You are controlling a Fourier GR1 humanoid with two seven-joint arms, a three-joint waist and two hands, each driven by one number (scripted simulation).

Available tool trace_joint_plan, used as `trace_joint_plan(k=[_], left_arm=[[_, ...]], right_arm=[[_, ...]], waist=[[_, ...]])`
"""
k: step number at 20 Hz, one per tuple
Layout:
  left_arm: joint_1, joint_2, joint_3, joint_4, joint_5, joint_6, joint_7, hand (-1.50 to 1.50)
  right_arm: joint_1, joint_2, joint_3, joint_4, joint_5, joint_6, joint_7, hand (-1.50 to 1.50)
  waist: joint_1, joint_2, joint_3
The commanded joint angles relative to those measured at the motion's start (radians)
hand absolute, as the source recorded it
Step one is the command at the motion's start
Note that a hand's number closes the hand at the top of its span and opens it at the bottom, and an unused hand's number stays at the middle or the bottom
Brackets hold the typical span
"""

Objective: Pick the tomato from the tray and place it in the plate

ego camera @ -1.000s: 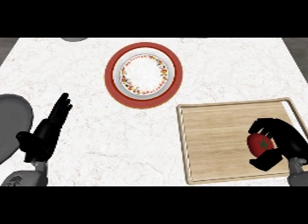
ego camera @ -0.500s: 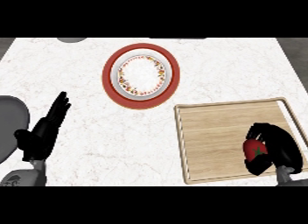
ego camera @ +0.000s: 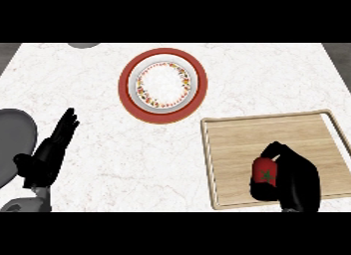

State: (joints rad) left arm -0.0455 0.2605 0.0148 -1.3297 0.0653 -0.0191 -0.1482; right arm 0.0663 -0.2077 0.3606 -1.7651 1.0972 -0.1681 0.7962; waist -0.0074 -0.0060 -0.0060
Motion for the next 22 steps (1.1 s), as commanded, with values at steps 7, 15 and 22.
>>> trace_joint_plan(k=[7, 15, 22], left_arm=[[-0.032, 0.009, 0.028, -0.005, -0.001, -0.007, 0.052, 0.00], [0.015, -0.026, 0.006, -0.040, -0.037, -0.003, 0.021, 0.00], [0.004, -0.026, 0.020, -0.059, -0.025, -0.035, 0.049, 0.00]], right_arm=[[-0.074, 0.066, 0.145, -0.311, 0.287, 0.117, 0.164, 1.50], [-0.373, 0.204, 0.193, -0.139, 0.378, 0.148, 0.243, 1.50], [-0.650, 0.207, 0.038, 0.055, 0.220, 0.181, 0.234, 1.50]], waist=[[0.002, 0.003, 0.005], [0.017, 0.006, 0.006], [0.022, 0.007, 0.006]])
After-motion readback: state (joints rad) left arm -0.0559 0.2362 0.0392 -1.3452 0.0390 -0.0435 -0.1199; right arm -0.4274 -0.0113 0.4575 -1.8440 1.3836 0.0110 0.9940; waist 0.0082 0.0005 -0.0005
